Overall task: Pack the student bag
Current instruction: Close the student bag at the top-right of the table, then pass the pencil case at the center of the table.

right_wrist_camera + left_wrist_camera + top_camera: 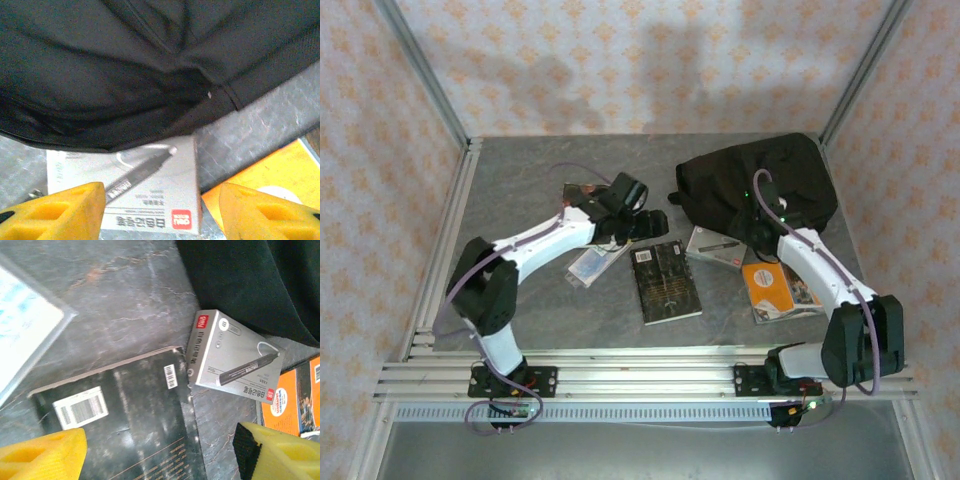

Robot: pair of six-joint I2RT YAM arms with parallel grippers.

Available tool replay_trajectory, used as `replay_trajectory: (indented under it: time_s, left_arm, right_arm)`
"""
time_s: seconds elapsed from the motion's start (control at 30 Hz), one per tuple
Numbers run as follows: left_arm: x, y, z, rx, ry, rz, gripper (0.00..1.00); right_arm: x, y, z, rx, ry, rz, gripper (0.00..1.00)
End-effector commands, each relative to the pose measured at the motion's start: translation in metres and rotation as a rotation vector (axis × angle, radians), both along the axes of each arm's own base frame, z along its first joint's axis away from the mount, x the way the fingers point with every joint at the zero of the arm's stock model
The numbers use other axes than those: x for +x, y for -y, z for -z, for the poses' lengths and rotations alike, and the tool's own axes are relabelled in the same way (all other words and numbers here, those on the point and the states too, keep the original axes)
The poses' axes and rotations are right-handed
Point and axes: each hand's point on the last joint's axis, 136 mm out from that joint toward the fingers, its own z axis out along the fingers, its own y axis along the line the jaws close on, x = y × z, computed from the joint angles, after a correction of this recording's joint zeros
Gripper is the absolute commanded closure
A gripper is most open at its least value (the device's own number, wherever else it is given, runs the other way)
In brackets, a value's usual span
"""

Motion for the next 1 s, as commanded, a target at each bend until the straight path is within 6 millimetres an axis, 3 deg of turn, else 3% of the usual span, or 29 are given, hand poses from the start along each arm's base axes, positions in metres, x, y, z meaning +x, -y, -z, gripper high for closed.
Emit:
replay_trajectory:
  time_s: [0.0, 0.23, 0.5, 0.73, 0.97]
  left_arm:
    - [-0.001, -0.016, -0.028, -0.027, 0.087, -0.058, 0.21]
    - [-0.019, -0.041, -0.036, -0.033, 0.094, -0.066, 0.21]
    - [-0.020, -0.052, -0.039, -0.038, 0.106, -0.078, 0.21]
    - [-0.017, -0.049, -0.038, -0.055, 0.104, -0.077, 0.21]
    - [-0.018, -0.054, -0.040, -0.049, 0.109, -0.083, 0.21]
  right_arm:
    - [0.013, -0.001, 0.008, 0.044, 0.036, 0.040, 0.37]
    - [0.010, -0.001, 0.056, 0.114, -0.020, 0.092, 0.35]
    - [-0.003, -0.027, 0.066, 0.271, -0.053, 0.102, 0.36]
    - [-0.017, -0.071, 0.070, 0.407, -0.069, 0.081, 0.39]
    - [-0.036, -0.136, 0.060, 0.396, -0.112, -0.102, 0.40]
